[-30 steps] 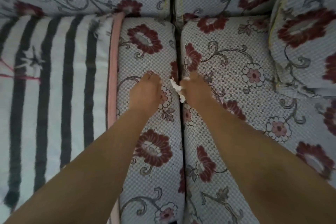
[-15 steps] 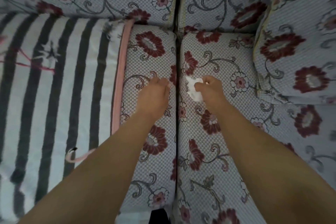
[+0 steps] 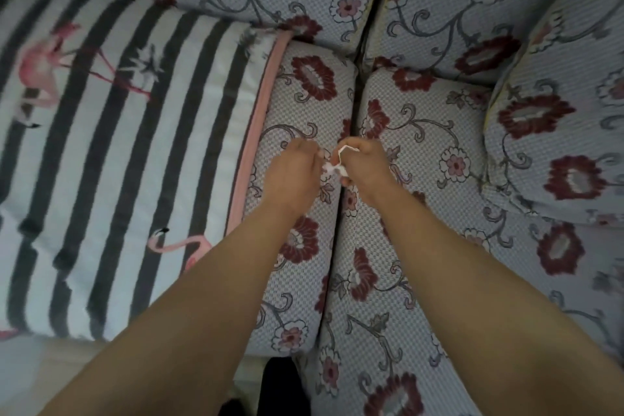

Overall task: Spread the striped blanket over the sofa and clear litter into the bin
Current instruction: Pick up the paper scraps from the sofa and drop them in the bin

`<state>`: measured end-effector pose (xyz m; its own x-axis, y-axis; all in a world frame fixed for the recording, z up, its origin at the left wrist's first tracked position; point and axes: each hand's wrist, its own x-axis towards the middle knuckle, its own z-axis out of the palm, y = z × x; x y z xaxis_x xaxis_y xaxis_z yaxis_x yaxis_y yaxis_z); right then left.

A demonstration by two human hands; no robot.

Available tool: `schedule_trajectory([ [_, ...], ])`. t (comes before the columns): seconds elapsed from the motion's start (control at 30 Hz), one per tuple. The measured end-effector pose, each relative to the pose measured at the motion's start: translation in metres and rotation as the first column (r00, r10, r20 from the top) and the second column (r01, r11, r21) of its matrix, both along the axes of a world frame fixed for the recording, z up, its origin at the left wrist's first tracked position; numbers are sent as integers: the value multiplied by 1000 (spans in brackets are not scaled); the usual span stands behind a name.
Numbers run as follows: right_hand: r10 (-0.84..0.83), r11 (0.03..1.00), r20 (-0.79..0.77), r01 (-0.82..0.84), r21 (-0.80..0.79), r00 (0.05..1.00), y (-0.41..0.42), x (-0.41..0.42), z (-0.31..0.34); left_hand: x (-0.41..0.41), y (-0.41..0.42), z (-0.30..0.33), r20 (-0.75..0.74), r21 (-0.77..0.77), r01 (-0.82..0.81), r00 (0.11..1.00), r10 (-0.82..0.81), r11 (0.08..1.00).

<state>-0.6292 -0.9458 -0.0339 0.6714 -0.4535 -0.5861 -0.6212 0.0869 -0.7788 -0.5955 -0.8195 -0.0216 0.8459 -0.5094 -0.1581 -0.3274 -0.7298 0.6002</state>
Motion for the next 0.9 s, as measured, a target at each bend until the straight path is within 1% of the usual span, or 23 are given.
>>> schedule_trajectory([
  [0.07, 29, 999, -36, -30, -15, 999, 25, 11, 14, 1, 20, 10, -7, -11, -51, 999, 51, 999],
  [0.13, 67, 998, -47, -67, 5, 997, 53, 22, 27, 3, 43, 18, -7, -30, -99, 995, 99, 995],
  [0.2, 136, 991, -43, -136, -5, 990, 79, 32, 37, 8, 66, 25, -4, -49, -154, 988, 154, 987],
  [0.27, 250, 966, -38, -252, -51, 967, 120, 44, 42, 12, 107, 30, 11, -55, -221, 975, 222, 974],
  [0.33, 321, 943, -14, -321, -87, 947, 153, 50, 44, 12, 142, 33, 29, -58, -280, 959, 282, 958],
  [0.4, 431, 896, 12, -426, -128, 902, 195, 49, 43, 3, 185, 36, 26, -60, -341, 939, 343, 938],
  [0.47, 530, 838, 2, -523, -155, 848, 245, 41, 42, -12, 237, 40, 15, -51, -386, 922, 387, 921],
  [0.53, 596, 797, -1, -592, -118, 803, 314, 24, 44, -37, 309, 42, 15, -23, -436, 900, 436, 900],
  [0.57, 592, 800, -13, -590, -112, 806, 322, 21, 42, -41, 318, 41, 18, -7, -434, 901, 434, 901],
  [0.7, 730, 680, -34, -731, -58, 682, 438, -14, 48, -94, 430, 44, 4, 68, -577, 816, 578, 814],
  [0.77, 780, 626, -5, -779, -37, 626, 489, -37, 50, -124, 476, 42, 3, 89, -631, 774, 633, 771],
  [0.83, 854, 520, 43, -853, -46, 518, 539, -70, 45, -165, 523, 36, 4, 118, -682, 727, 686, 722],
  [0.9, 910, 414, 42, -910, -16, 413, 582, -105, 36, -210, 563, 26, -21, 166, -734, 665, 747, 659],
])
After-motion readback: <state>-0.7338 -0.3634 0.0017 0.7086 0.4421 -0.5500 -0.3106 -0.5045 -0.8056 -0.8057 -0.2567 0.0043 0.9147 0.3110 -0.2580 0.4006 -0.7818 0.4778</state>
